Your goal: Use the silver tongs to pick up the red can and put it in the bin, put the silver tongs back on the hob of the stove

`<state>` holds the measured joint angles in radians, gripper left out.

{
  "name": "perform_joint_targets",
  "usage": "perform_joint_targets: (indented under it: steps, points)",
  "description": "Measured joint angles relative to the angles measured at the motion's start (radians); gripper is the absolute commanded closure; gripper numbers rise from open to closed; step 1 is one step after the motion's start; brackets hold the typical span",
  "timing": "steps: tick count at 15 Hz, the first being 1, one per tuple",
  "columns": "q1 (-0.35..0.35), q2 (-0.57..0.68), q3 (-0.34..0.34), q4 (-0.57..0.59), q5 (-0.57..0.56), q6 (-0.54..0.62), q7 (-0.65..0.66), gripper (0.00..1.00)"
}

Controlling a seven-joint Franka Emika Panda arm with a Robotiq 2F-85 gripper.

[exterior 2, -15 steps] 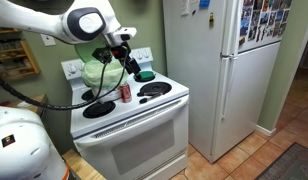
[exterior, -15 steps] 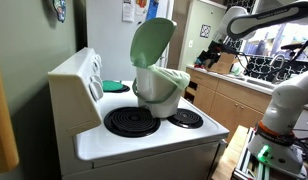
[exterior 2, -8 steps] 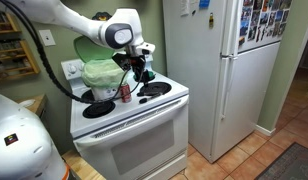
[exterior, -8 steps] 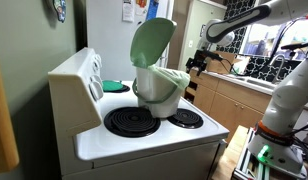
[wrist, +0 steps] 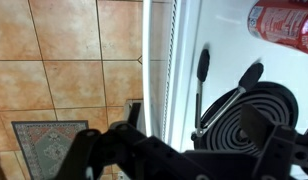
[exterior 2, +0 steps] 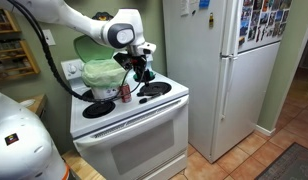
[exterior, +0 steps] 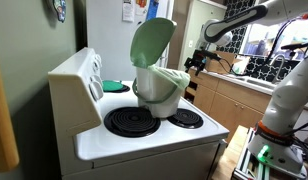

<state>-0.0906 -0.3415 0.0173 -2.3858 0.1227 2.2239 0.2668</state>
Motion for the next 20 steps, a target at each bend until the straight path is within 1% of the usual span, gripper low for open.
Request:
perform_joint_targets:
  steps: [4,7,8,12,17,20]
  points:
    - [-0.001,0.002,-0.001,0.0,0.0,0.0,0.006,0.0]
    - [-0.023,0.036,-0.008,0.01,-0.003,0.014,0.087,0.0]
    - [-0.031,0.061,-0.016,0.017,-0.001,0.031,0.103,0.0]
    - [-0.037,0.205,-0.05,0.072,0.011,0.113,0.103,0.0]
    - [-0.015,0.394,-0.052,0.2,0.049,0.12,0.099,0.0]
    - [0.007,0.468,-0.045,0.277,0.086,0.108,0.098,0.0]
